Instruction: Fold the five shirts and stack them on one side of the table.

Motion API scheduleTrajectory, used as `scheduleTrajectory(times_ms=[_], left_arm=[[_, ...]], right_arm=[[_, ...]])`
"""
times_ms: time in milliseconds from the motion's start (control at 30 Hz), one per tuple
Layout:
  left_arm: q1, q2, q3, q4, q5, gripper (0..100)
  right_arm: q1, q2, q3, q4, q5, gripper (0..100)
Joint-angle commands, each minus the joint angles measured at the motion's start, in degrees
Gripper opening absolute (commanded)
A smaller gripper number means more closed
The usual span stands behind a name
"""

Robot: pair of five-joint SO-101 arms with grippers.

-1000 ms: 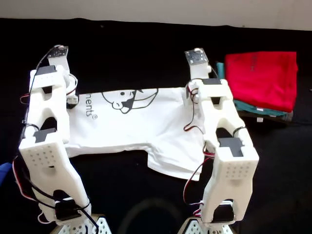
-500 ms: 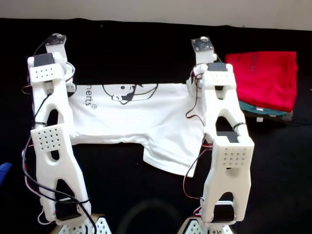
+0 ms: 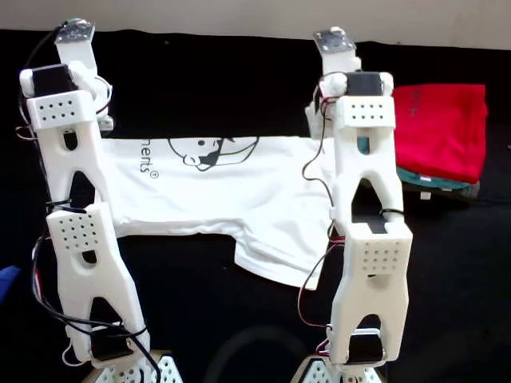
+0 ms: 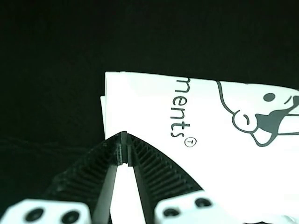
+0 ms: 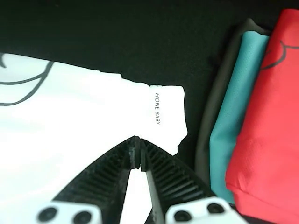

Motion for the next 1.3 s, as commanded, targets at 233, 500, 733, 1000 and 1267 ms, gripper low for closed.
scheduleTrajectory(times_ms=[233, 500, 733, 1000, 1267], left_arm=[[0.5, -36.1, 43.2, -0.5, 0.4, 1], [-2.4, -53.5, 83.6, -26.0, 0.4, 1], [-2.4, -59.3, 109.2, -50.6, 0.2, 1], [-4.8, -59.4, 116.5, -55.3, 0.1, 1], [-6.4, -59.2, 117.4, -55.3, 0.1, 1]], right_arm=[[-2.2, -1.4, -18.9, 9.1, -2.4, 0.6], [-7.5, -15.0, -8.7, 9.2, -3.1, 0.6], [-13.8, -30.0, 19.9, 8.7, -2.8, 0.6], [-16.0, -41.1, 46.6, -1.5, -2.9, 0.6], [-16.1, -47.7, 69.3, -14.6, -2.7, 0.6]])
